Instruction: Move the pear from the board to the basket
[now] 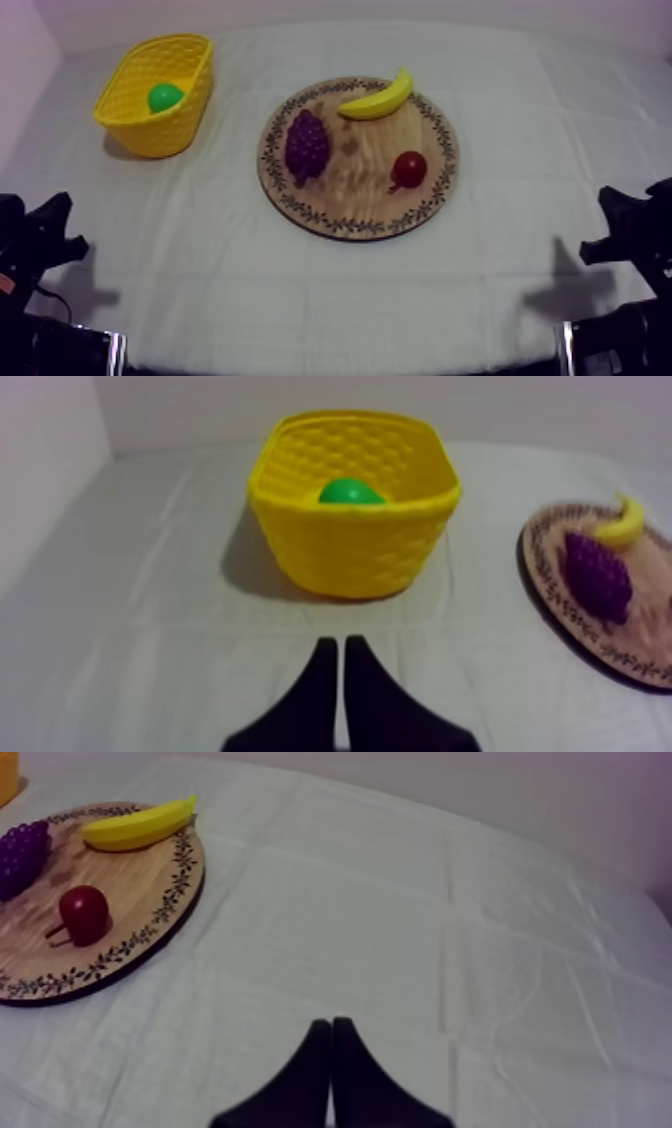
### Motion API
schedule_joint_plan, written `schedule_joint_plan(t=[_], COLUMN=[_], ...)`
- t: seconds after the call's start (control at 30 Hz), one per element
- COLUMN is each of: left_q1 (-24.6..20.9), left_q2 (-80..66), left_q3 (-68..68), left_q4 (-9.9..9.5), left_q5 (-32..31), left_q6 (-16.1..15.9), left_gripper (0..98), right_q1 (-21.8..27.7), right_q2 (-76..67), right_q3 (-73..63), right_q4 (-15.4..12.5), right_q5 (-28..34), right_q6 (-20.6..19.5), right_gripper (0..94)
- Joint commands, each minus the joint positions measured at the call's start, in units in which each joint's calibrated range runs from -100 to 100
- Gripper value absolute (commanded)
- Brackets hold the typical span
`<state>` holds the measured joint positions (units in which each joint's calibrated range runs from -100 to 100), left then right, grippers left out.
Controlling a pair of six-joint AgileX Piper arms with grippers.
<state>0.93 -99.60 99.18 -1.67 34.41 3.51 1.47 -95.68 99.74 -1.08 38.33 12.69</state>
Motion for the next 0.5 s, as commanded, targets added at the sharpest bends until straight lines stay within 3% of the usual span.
schedule_joint_plan(t=[0.0,0.47], left_q1=[-0.03,-0.03], left_q2=[-0.04,-0.06], left_q3=[0.08,0.15], left_q4=[-0.03,-0.06], left_q5=[-0.01,-0.13], left_q6=[9.64,7.73], left_gripper=[0.1,0.1], right_q1=[-0.01,-0.01], right_q2=[0.01,0.01], right_q3=[0.04,0.04], right_q4=[-0.02,-0.02], right_q5=[-0.02,-0.02], right_q6=[-0.02,-0.02], right_gripper=[0.3,0.3])
